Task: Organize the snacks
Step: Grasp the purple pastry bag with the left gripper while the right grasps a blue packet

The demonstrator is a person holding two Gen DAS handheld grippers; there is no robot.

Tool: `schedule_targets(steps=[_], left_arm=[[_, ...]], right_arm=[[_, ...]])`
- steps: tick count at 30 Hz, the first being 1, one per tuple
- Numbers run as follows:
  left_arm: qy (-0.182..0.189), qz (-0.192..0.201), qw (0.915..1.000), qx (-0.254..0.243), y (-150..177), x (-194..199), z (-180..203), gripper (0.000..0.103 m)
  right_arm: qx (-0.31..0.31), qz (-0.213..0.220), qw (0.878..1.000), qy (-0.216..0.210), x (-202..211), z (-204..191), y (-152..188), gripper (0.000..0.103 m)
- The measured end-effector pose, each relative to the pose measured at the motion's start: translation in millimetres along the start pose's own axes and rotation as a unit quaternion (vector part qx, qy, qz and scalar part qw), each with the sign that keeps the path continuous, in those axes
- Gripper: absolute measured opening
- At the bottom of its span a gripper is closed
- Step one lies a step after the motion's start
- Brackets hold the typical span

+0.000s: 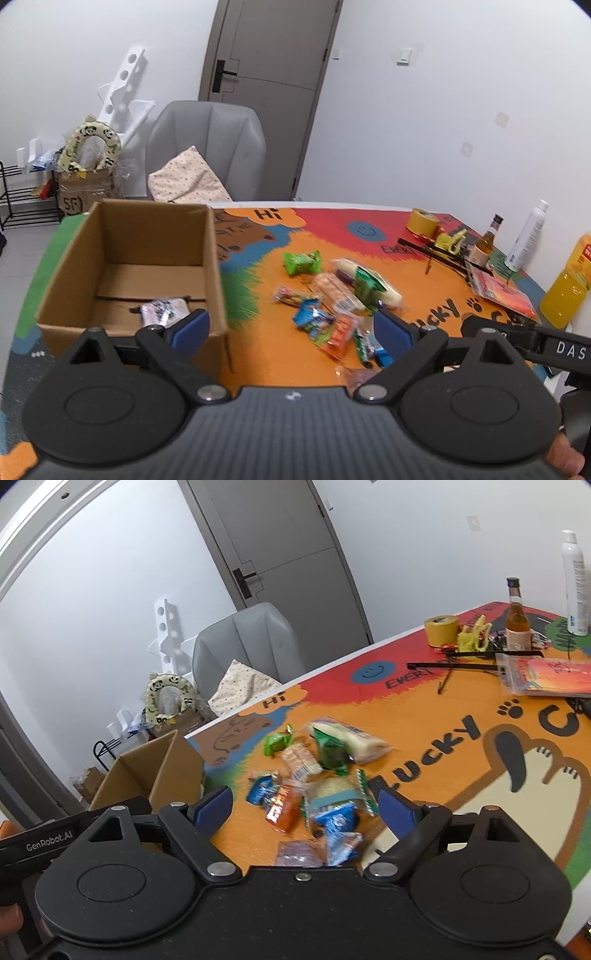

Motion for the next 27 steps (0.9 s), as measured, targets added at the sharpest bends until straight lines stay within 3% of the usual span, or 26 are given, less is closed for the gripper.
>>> schedule_targets(steps=[5,11,27], left_arm=[[0.005,-0.016,0.9999,-0.002,12.6,-10.4,13.6,0.095],[0.004,-0.041,0.9991,-0.008,27.1,-24.9,25.5,0.095],[0.014,-0.106,0.9941,-0.015,64.6,-75.8,53.7,0.098]], right_arm=[[-0.004,-0.010,1.000,0.006,-0.4,10.1,9.8,0.089],[-0.010,-0.019,1.000,0.010,-0.3,25.0,18.4,0.103],[-0.048,-0.031,0.998,0.030,-13.0,66.8,35.5,0.103]])
Point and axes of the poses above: each gripper's, at about its wrist camera, not at the fingertips, and x roughly against the way its jaws point, z to its right, y to its underside, the point moved 4 cm from there along -x, roughly the way its jaws point, and after that the axes turned 10 degrees about x, right-handed, at the moved point
